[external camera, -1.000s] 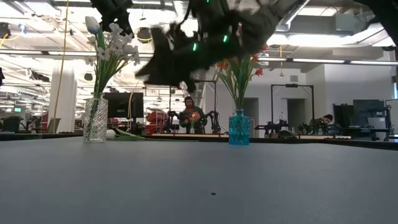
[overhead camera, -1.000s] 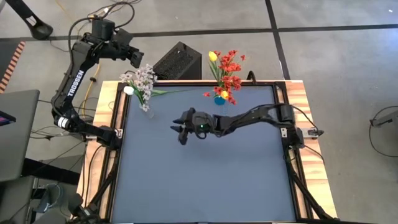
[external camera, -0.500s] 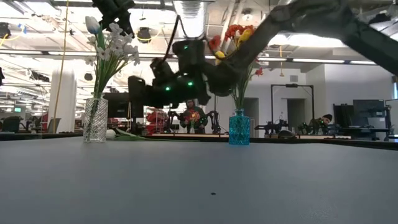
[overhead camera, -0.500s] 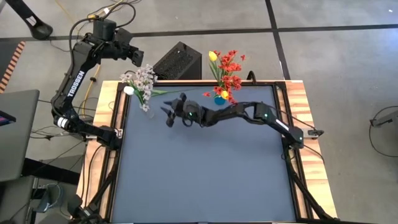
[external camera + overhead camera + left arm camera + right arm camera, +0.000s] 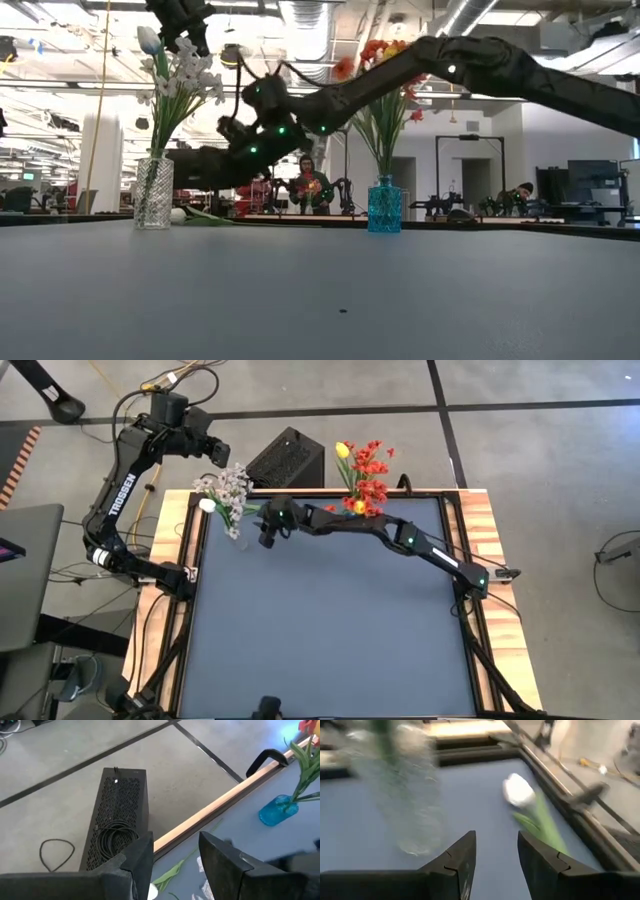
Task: Sort flowers into vase by color
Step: Put the white tulip into the transparent vase
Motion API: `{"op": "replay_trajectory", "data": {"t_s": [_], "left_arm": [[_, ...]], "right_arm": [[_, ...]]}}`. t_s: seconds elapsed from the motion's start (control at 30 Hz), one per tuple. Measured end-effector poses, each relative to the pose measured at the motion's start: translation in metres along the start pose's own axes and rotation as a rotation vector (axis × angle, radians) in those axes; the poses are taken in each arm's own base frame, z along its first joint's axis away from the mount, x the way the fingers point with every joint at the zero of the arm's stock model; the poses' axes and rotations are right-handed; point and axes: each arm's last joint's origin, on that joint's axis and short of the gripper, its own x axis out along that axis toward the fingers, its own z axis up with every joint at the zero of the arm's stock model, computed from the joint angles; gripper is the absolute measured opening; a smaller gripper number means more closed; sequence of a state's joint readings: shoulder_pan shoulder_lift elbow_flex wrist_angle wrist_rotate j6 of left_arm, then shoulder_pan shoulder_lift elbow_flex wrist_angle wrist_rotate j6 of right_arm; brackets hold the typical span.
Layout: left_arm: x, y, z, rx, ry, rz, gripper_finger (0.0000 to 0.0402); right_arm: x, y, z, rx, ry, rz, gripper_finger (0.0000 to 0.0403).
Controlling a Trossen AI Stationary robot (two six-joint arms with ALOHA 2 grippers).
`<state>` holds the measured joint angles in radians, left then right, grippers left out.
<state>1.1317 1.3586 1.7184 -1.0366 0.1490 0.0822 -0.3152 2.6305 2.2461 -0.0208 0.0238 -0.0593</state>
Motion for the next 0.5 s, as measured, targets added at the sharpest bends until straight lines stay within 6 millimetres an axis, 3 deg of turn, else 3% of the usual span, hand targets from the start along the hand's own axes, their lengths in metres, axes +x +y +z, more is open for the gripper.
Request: {"op": "replay_trajectory", "data": {"t_s": [0.13, 0.3, 0.5], "left_arm": [[0.0, 0.0, 0.0, 0.0, 0.0, 0.007, 0.0146], [0.0, 0.0, 0.0, -0.005, -0.005, 0.005, 0.0146], [0.0, 0.0, 0.0, -0.008, 0.0, 0.006, 0.0146]], "right_arm": [[-0.01, -0.029, 0.021, 0.04, 0.018, -0.034, 0.017], [-0.008, -0.058, 0.012, 0.23, 0.027, 0.027, 0.017], [-0.01, -0.051, 0.02, 0.241, -0.014, 0.051, 0.017]]}}
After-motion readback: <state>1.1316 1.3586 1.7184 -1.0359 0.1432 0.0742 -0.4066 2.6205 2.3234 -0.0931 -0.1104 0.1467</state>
